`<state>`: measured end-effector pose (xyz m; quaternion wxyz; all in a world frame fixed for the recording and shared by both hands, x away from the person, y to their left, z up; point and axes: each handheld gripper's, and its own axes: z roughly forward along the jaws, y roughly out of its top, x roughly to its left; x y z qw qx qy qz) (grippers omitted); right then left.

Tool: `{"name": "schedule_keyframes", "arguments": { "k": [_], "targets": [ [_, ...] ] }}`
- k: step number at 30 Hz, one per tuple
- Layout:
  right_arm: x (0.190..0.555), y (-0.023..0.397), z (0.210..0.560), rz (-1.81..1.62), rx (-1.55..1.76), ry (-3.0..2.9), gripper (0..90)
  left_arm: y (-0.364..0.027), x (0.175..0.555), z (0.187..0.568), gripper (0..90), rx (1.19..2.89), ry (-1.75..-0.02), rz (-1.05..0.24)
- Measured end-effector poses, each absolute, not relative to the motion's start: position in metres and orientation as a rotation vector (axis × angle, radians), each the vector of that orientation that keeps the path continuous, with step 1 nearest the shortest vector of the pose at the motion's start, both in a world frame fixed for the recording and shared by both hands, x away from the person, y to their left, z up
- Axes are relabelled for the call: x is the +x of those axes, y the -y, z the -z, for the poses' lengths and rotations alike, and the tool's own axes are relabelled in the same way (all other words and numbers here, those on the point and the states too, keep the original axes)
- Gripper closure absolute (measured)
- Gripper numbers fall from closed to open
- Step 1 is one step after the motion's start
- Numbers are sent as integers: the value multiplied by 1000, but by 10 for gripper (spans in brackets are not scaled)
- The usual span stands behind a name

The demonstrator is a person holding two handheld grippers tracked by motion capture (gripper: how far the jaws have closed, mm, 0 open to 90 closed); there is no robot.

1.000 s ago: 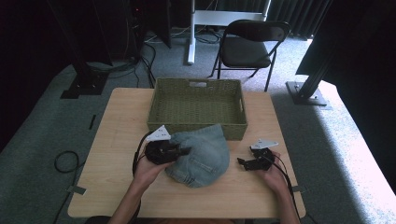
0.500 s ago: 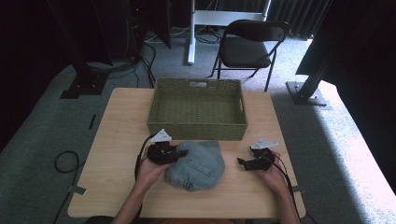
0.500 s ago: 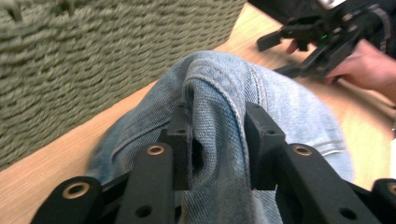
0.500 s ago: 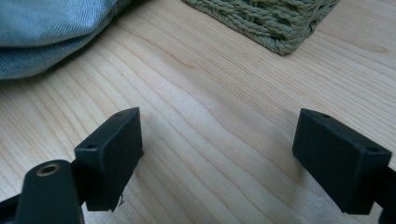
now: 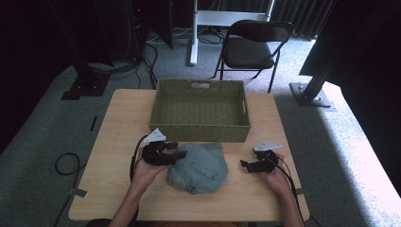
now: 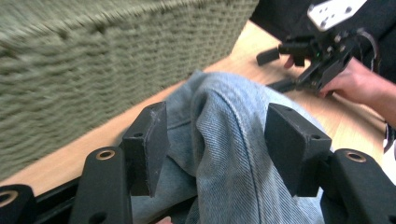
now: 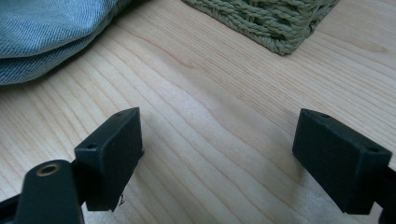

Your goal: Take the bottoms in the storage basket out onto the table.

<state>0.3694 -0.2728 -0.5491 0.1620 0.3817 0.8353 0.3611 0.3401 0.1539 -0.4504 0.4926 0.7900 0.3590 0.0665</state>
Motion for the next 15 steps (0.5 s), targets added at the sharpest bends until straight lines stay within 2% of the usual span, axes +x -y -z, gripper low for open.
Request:
{"name": "schedule_keyframes", "arguments": {
  "k": [8,15],
  "targets": [
    [369,273,549,-1031,1089,-2384,157,-180,343,445,410,1892,-931,-254],
    [369,273,549,-1030,1091,-2383,156,-191,347,448,415,1885,-965,-284]
  ]
}}
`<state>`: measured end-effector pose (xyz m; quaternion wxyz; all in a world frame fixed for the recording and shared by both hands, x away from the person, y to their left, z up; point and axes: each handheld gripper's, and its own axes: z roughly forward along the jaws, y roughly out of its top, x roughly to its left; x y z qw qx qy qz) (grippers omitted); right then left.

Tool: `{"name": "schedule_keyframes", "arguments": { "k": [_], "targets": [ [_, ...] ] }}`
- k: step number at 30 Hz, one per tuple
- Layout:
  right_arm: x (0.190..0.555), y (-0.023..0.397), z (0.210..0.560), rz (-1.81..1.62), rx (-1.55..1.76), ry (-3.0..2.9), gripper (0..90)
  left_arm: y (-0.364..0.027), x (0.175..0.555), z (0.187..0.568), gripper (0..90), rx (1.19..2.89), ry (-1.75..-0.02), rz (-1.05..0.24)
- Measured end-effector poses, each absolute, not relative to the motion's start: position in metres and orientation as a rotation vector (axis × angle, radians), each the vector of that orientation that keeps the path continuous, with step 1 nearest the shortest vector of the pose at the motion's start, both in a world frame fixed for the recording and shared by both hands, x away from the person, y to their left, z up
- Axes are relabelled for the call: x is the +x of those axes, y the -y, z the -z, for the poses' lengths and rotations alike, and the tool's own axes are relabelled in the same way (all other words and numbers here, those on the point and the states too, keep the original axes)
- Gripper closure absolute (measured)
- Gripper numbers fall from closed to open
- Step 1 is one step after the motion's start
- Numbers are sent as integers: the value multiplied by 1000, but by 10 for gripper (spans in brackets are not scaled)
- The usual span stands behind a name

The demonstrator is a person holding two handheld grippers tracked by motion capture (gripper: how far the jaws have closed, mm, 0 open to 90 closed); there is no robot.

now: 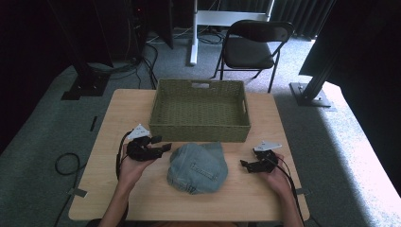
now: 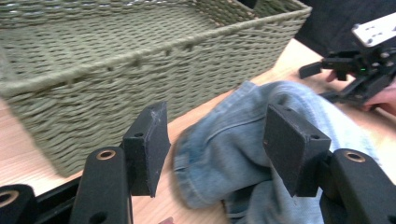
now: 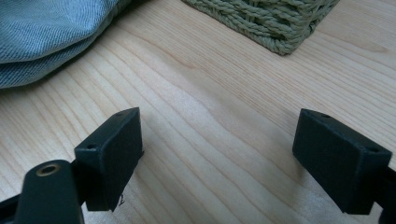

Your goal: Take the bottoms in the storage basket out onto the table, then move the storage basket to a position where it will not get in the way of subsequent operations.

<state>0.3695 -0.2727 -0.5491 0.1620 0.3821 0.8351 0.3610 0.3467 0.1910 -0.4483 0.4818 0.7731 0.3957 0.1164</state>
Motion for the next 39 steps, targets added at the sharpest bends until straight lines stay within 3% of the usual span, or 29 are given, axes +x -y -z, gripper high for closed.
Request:
{"name": "schedule_keyframes", "arguments": {
  "k": [36,38,39],
  "targets": [
    [370,271,549,-1024,1108,-2372,157,-232,363,481,399,1877,-1133,-429],
    [370,270,548,-1015,1123,-2368,192,-232,364,483,398,1878,-1138,-443],
    [370,268,545,-1005,1135,-2363,277,-232,365,484,398,1878,-1140,-450]
  ]
}}
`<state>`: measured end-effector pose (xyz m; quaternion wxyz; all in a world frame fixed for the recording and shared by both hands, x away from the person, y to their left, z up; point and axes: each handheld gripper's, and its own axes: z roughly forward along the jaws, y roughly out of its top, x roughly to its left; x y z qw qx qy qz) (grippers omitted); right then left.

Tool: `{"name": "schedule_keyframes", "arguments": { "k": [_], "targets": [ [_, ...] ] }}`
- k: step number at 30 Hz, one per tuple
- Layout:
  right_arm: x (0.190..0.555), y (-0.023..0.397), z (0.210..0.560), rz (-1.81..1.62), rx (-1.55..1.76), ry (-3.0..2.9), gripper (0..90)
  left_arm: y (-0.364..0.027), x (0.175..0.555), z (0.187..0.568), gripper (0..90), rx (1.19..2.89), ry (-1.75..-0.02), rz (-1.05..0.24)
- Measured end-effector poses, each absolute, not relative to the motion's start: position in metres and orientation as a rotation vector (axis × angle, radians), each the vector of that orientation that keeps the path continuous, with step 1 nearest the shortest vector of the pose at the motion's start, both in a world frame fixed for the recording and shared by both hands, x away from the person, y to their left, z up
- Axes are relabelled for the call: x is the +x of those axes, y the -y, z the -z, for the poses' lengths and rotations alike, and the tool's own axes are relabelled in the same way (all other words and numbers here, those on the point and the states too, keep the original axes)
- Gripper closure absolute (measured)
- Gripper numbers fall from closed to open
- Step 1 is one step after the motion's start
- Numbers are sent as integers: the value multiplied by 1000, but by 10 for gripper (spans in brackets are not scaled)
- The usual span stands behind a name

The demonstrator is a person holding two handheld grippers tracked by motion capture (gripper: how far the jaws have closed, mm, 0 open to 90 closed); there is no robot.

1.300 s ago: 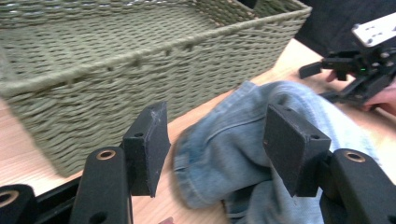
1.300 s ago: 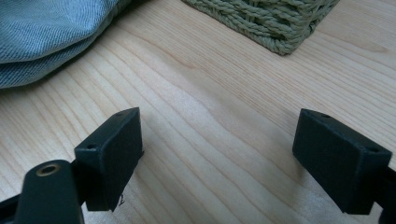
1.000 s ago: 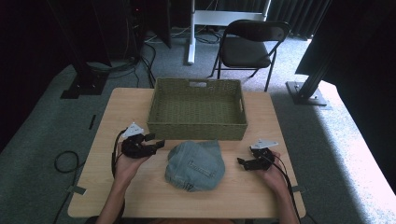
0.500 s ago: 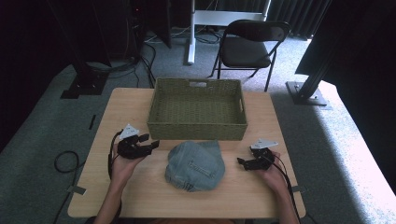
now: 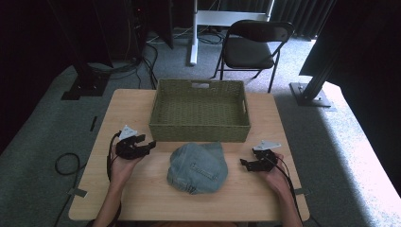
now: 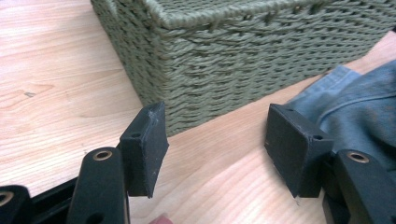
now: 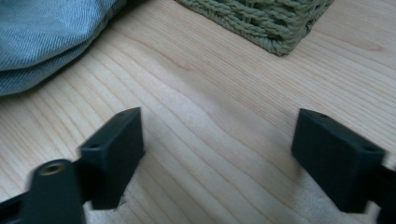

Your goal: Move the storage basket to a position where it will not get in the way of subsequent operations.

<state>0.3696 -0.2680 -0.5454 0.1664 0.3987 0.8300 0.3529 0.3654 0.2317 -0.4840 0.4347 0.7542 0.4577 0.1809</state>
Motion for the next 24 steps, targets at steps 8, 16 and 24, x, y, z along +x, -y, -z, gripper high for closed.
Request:
{"name": "schedule_keyframes", "arguments": {
  "k": [8,16,24],
  "targets": [
    [369,262,530,-1076,1138,-2271,393,-230,375,488,423,1881,-1156,-470],
    [379,267,510,-1165,1201,-2137,585,-223,383,487,495,1892,-1164,-495],
    [390,267,504,-1138,1230,-2094,711,-225,389,489,654,1858,-1214,-556]
  ]
}}
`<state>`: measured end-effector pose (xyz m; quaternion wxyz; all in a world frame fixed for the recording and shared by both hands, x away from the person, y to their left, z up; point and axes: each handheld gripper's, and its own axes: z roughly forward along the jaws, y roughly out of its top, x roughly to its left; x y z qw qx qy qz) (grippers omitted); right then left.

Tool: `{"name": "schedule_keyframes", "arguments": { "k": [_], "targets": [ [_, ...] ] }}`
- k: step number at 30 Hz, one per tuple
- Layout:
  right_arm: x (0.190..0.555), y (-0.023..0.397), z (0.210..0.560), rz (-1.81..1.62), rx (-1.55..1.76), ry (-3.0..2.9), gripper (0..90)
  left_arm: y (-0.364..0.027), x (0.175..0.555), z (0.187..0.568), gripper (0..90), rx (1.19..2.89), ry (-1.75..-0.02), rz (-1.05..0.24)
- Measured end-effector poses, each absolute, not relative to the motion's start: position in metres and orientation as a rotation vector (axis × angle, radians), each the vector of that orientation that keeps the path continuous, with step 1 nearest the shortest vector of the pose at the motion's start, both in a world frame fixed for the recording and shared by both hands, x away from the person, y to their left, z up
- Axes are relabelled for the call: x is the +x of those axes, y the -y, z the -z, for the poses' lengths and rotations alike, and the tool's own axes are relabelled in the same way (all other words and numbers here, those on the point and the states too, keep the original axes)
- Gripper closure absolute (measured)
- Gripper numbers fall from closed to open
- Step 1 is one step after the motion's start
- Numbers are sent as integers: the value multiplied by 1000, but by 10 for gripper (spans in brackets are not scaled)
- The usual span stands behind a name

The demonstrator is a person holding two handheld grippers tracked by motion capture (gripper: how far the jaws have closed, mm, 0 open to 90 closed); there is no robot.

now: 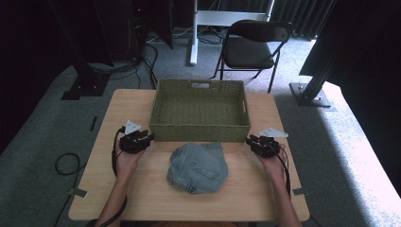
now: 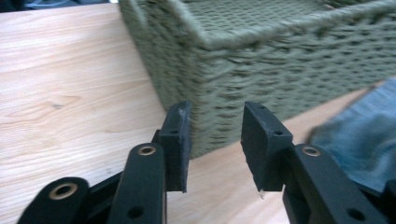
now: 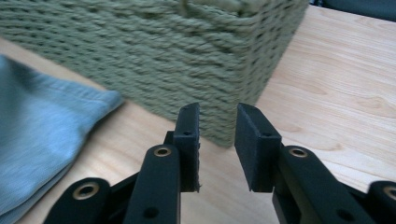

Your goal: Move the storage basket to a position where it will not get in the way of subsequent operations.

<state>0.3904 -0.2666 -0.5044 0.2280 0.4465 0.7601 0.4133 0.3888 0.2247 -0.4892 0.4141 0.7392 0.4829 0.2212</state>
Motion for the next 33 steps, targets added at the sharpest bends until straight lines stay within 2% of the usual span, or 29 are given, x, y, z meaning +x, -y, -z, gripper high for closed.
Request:
{"name": "schedule_keyframes", "arguments": {
  "k": [6,10,21,33],
  "targets": [
    [401,265,503,-1138,1270,-2056,714,-218,396,491,640,1892,-1202,-586],
    [406,263,501,-1145,1266,-2062,764,-215,403,491,659,1893,-1212,-584],
    [412,263,501,-1142,1262,-2065,770,-214,414,490,686,1901,-1221,-578],
    [438,258,497,-1088,1283,-2076,770,-212,442,486,686,1908,-1261,-573]
  ]
}}
